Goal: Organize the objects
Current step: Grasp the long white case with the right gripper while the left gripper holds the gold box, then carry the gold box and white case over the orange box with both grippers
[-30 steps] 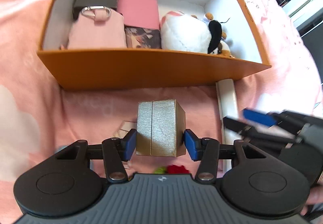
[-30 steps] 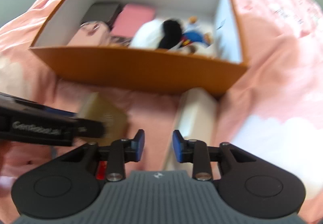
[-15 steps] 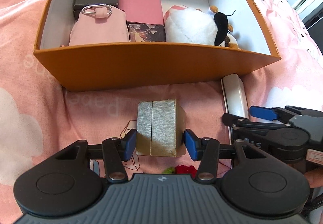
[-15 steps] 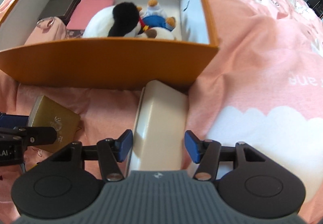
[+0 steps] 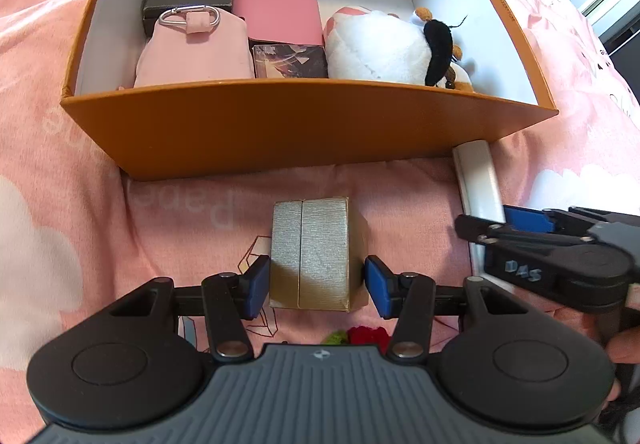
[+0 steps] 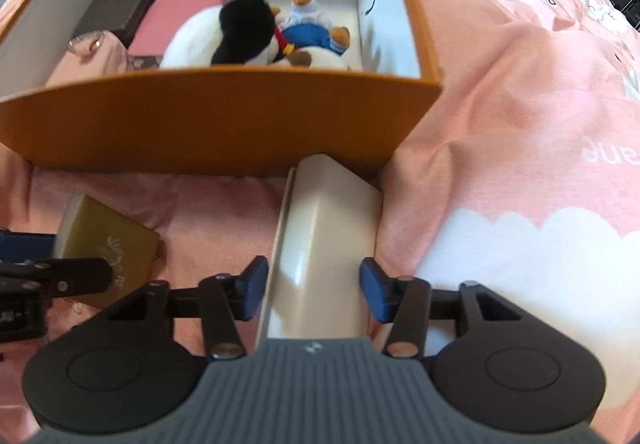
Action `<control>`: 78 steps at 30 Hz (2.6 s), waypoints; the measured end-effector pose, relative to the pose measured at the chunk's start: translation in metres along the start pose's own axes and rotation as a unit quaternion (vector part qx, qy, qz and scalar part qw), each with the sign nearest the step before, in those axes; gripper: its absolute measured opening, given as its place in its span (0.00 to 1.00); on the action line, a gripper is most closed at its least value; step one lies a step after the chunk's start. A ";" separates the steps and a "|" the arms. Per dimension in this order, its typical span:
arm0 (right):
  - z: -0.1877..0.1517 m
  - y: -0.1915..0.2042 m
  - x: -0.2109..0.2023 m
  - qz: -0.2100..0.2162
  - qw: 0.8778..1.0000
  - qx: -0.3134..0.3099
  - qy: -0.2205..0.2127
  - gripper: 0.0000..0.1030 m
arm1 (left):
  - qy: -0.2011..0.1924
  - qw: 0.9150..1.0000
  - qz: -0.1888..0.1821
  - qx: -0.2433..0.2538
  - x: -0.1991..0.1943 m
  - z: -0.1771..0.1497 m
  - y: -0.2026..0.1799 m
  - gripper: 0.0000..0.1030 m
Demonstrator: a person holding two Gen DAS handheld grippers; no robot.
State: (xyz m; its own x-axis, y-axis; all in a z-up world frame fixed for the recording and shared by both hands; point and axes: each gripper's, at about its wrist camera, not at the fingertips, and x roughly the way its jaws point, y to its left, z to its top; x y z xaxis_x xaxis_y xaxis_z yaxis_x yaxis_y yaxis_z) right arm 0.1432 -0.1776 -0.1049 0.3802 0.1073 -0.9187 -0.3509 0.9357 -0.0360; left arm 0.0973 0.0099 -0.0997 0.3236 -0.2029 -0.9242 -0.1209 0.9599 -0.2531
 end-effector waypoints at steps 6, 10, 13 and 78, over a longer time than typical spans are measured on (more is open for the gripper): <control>0.002 -0.026 -0.022 0.041 0.998 0.049 0.000 0.34 | 0.000 1.000 0.000 -0.001 0.000 0.000 0.000 0.56; 0.003 -0.047 -0.025 0.080 0.992 0.100 0.006 0.32 | 0.001 1.000 -0.001 -0.002 0.001 0.000 0.000 0.56; 0.001 -0.062 -0.017 0.079 0.988 0.131 0.012 0.30 | 0.002 1.000 -0.001 -0.002 0.001 0.000 0.001 0.56; 0.155 -0.027 -0.060 0.027 0.989 -0.037 -0.144 0.30 | -0.121 0.988 -0.094 0.008 -0.051 0.104 -0.015 0.56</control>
State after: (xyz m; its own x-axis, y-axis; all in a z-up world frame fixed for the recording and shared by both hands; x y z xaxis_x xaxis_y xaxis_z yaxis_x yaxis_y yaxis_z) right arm 0.2626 -0.1567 0.0127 0.5825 0.2578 -0.7709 -0.4358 0.8996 -0.0284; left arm 0.1799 0.0262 -0.0188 0.5534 -0.3282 -0.7655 -0.0226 0.9128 -0.4078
